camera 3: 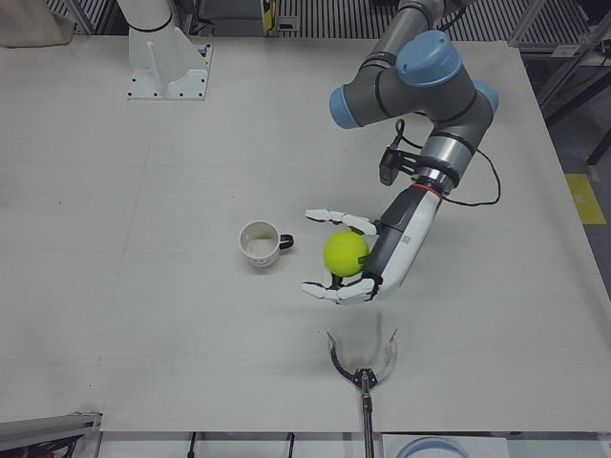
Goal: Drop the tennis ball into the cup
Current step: 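Carry the tennis ball in the left hand toward the white mug, then position the left hand with the ball above the mug opening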
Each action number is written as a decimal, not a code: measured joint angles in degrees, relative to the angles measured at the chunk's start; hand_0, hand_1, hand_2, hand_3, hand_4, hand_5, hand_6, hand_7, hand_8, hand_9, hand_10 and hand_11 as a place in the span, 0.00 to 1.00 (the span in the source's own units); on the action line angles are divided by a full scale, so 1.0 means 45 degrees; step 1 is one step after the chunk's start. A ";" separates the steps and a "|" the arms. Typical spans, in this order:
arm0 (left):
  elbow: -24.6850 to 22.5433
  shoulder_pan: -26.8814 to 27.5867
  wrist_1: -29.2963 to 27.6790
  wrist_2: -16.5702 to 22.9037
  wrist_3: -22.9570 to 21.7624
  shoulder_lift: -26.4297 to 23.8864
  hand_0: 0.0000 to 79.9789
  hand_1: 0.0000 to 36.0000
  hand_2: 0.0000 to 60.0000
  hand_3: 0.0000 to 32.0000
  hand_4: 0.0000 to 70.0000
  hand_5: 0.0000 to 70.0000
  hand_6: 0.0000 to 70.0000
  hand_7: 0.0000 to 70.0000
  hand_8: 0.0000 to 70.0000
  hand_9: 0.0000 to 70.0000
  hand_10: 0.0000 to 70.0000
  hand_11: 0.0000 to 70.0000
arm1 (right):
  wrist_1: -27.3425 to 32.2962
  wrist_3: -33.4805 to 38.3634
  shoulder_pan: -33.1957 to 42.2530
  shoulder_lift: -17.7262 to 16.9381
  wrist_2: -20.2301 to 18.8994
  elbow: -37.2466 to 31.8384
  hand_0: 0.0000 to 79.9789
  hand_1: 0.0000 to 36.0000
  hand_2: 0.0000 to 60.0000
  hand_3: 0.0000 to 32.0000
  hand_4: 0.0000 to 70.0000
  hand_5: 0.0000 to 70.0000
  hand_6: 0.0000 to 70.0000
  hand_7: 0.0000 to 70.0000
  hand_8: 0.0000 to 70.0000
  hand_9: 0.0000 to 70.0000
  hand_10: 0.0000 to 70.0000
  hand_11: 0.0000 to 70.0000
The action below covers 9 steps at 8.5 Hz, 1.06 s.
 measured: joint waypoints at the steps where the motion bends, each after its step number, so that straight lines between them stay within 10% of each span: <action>1: -0.0024 0.0677 -0.0043 -0.0021 0.0058 -0.0008 0.65 0.46 0.36 0.00 0.58 0.21 0.94 1.00 0.62 0.87 0.19 0.29 | 0.0000 0.0000 0.0000 0.0000 0.0001 0.0000 0.00 0.00 0.00 0.00 0.00 0.00 0.00 0.00 0.00 0.00 0.00 0.00; 2: -0.0036 0.1212 -0.0082 -0.0040 0.0146 0.0011 0.63 0.44 0.36 0.00 0.57 0.18 0.79 1.00 0.60 0.89 0.11 0.17 | 0.0000 0.0000 0.0000 0.0000 0.0000 0.0000 0.00 0.00 0.00 0.00 0.00 0.00 0.00 0.00 0.00 0.00 0.00 0.00; 4: -0.0102 0.1789 -0.0257 -0.0046 0.0337 0.0120 0.61 0.37 0.46 0.00 0.58 0.21 1.00 1.00 0.65 0.91 0.10 0.14 | 0.0000 0.0000 0.0000 0.0000 0.0000 0.0000 0.00 0.00 0.00 0.00 0.00 0.00 0.00 0.00 0.00 0.00 0.00 0.00; 6: -0.0563 0.2176 -0.0551 0.0011 0.0417 0.0525 0.60 0.38 0.49 0.00 0.59 0.18 0.86 1.00 0.63 0.91 0.10 0.14 | 0.0000 0.0000 0.0000 0.0000 0.0000 0.0000 0.00 0.00 0.00 0.00 0.00 0.00 0.00 0.00 0.00 0.00 0.00 0.00; 9: -0.1289 0.2993 -0.1096 0.0068 0.0423 0.1324 0.59 0.40 0.55 0.00 0.60 0.18 0.91 1.00 0.63 0.91 0.10 0.14 | 0.0000 0.0000 -0.0001 0.0000 0.0000 0.0000 0.00 0.00 0.00 0.00 0.00 0.00 0.00 0.00 0.00 0.00 0.00 0.00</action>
